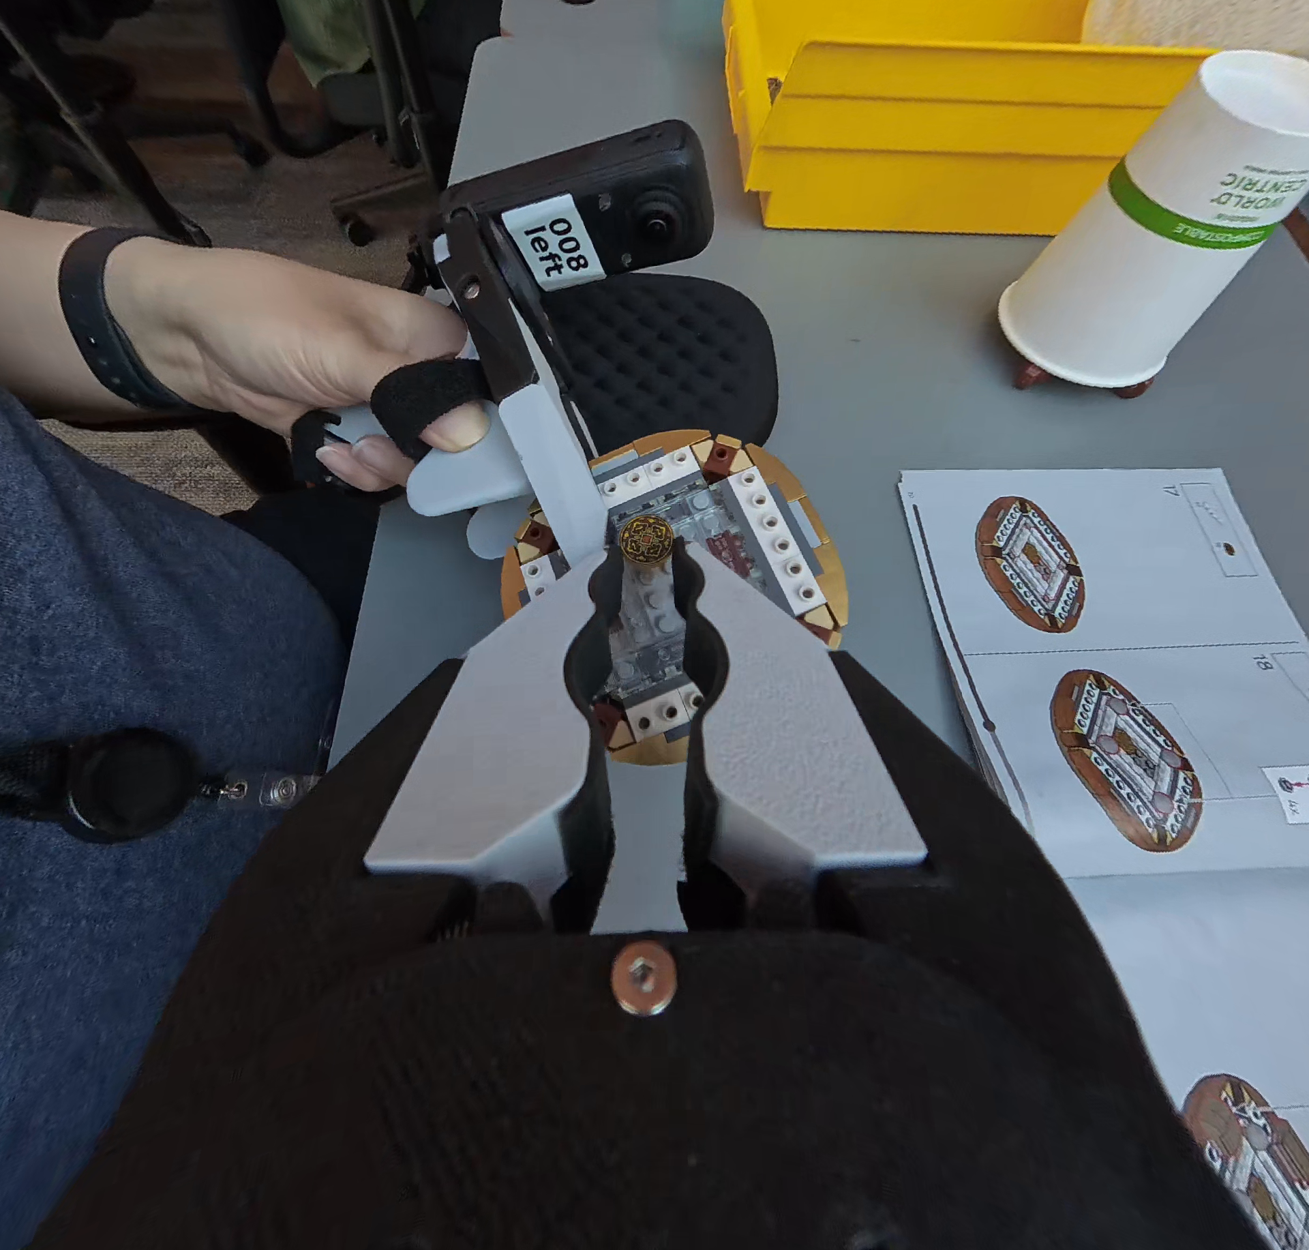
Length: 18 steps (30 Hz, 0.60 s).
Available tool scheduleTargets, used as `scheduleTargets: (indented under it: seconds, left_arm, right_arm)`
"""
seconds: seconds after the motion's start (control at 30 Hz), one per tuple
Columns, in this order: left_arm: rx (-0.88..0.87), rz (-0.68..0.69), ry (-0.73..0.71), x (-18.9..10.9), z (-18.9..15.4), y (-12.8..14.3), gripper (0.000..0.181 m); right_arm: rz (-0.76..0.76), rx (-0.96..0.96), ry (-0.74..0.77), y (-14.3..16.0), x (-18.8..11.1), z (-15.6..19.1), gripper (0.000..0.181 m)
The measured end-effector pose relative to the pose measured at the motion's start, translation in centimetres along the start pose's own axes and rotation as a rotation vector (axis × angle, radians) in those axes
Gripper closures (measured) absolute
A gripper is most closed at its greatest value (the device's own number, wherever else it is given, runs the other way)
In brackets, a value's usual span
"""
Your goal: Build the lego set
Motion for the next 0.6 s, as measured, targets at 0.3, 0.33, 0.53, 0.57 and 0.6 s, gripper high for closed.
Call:
scheduleTargets:
  seconds: [0.3, 0.33, 0.53, 0.57, 0.6]
  left_arm:
    - [-0.011, -0.015, 0.016, -0.4, -0.2, -0.2, 0.163]
    - [-0.01, -0.015, 0.015, -0.5, -0.2, -0.2, 0.163]
    - [0.009, -0.017, -0.001, -0.5, -0.3, -0.1, 0.162]
    - [0.021, -0.016, -0.013, -0.5, -0.3, 0.0, 0.162]
    - [0.032, -0.014, -0.022, -0.5, -0.4, 0.0, 0.162]
  right_arm:
    - [-0.09, 0.015, -0.002, -0.4, -1.0, -0.2, 0.159]
    - [-0.131, 0.029, 0.009, -0.3, -1.4, -0.3, 0.157]
    - [-0.384, 0.383, 0.006, 2.4, -3.1, -1.7, 0.13]
    - [-0.414, 0.473, -0.035, 3.0, -2.9, -1.9, 0.12]
    - [-0.421, 0.556, -0.078, 3.5, -2.5, -2.1, 0.111]
Point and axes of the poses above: each gripper's, where its closed fingertips meet, x out along the fingers, y out of its underside, z = x × y across the jaws, the point moved 9 cm from there along -x, back along the fingers, and after that the axes turned 13 degrees about -y, right-handed, at the moved point
